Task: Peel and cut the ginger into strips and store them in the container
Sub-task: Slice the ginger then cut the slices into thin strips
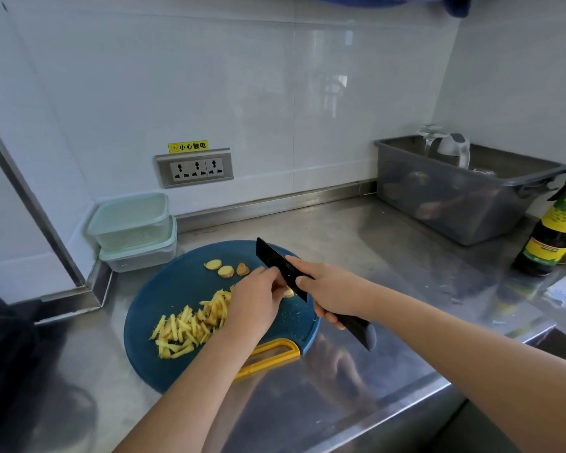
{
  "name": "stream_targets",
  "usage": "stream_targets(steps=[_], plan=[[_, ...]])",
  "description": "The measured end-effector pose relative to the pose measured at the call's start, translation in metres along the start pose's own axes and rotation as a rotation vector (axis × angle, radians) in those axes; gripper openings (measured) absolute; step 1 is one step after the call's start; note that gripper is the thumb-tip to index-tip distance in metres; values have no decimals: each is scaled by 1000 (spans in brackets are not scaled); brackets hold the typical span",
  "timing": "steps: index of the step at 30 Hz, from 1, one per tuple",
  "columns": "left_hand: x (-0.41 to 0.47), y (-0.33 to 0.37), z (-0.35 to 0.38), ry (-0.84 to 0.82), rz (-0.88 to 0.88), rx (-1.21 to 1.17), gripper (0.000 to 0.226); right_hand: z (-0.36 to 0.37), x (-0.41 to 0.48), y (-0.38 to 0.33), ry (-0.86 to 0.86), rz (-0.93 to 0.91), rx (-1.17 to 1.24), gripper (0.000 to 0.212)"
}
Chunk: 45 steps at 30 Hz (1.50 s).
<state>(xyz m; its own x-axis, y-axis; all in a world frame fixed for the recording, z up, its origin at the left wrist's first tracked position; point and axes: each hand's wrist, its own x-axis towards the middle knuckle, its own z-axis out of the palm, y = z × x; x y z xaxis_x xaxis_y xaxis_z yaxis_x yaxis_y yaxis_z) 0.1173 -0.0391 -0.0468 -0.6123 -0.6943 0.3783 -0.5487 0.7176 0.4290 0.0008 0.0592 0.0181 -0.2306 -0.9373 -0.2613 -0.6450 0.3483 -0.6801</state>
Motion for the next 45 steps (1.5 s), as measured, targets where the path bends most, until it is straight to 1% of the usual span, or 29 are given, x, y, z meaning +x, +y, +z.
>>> stream_targets(steps=[3,7,9,13,21,25,28,32,35,38,45], plan=[[0,-1,-1,-4,-22,-13,9,0,1,0,-12,12,33,50],[3,-2,-2,-13,-52,-49,7,-7,5,1,-39,50,137,49],[4,-2,-2,-22,-57,-53,7,-8,6,0,-54,59,144,49],[4,0,-2,-33,-57,-50,8,-5,7,-1,-65,52,89,51],[3,1,-4,-20,-51,-78,7,6,7,2,-14,16,2,54],[2,1,-4,-12,-50,-81,4,19,9,2,59,-60,-104,54],[2,1,-4,-18,-51,-64,7,25,12,5,100,-67,-121,53],[2,1,-3,-30,-51,-77,9,28,20,3,111,-42,-72,54],[3,0,-3,-33,-68,-91,3,24,23,10,113,37,94,54],[3,-1,-2,-25,-71,-97,6,17,21,15,74,63,223,53],[3,-2,-3,-4,-46,-96,5,-1,17,12,37,23,223,50]])
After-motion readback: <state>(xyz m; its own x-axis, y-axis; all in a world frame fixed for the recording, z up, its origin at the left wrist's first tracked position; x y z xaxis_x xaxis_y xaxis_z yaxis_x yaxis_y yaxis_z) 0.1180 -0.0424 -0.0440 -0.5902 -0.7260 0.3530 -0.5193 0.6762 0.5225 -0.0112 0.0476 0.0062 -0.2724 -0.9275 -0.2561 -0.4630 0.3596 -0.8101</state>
